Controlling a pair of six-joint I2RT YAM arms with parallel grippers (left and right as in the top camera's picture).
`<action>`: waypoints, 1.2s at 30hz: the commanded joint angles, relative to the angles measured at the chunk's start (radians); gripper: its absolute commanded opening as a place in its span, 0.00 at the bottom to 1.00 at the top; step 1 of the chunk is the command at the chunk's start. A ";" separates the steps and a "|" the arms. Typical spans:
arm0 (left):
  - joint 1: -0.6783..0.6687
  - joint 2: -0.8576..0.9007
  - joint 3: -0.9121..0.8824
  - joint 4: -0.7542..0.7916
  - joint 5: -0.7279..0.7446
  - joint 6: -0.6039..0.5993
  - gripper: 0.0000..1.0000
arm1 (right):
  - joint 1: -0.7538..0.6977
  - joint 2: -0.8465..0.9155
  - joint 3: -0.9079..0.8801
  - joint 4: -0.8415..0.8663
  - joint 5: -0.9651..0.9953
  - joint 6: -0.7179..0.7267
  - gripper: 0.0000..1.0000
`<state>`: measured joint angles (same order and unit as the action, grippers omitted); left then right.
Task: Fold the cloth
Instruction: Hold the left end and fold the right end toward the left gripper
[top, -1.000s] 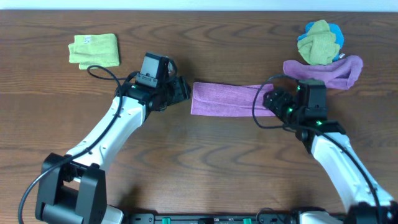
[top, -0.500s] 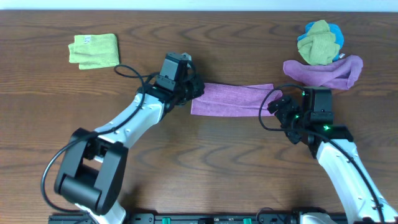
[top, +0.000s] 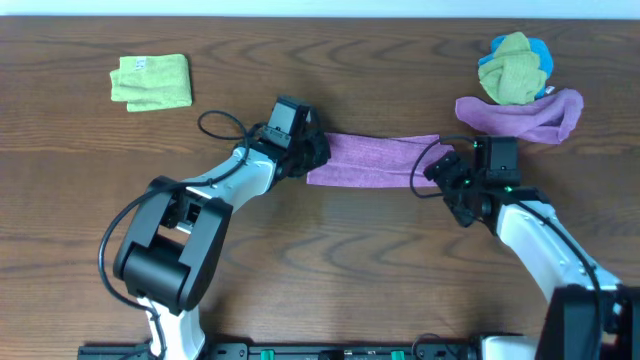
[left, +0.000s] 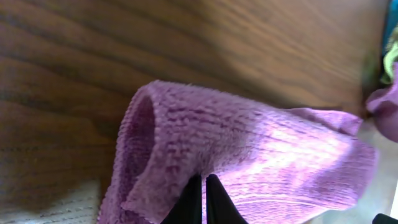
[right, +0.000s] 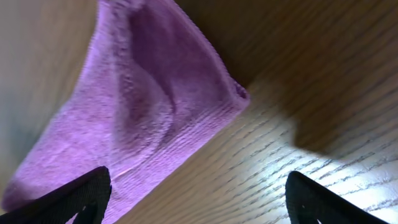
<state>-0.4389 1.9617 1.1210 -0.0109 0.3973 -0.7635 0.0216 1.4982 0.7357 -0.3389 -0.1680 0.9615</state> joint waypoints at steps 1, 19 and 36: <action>-0.001 0.024 0.018 -0.007 0.013 -0.007 0.06 | -0.003 0.026 0.003 0.009 -0.001 0.011 0.89; 0.000 0.060 0.017 -0.064 -0.013 0.002 0.05 | -0.003 0.158 0.003 0.148 0.005 0.011 0.82; 0.002 0.060 0.017 -0.070 -0.013 0.008 0.06 | -0.003 0.198 0.003 0.288 0.083 -0.006 0.30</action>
<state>-0.4389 2.0006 1.1267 -0.0639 0.4004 -0.7628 0.0208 1.6836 0.7460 -0.0589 -0.1280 0.9588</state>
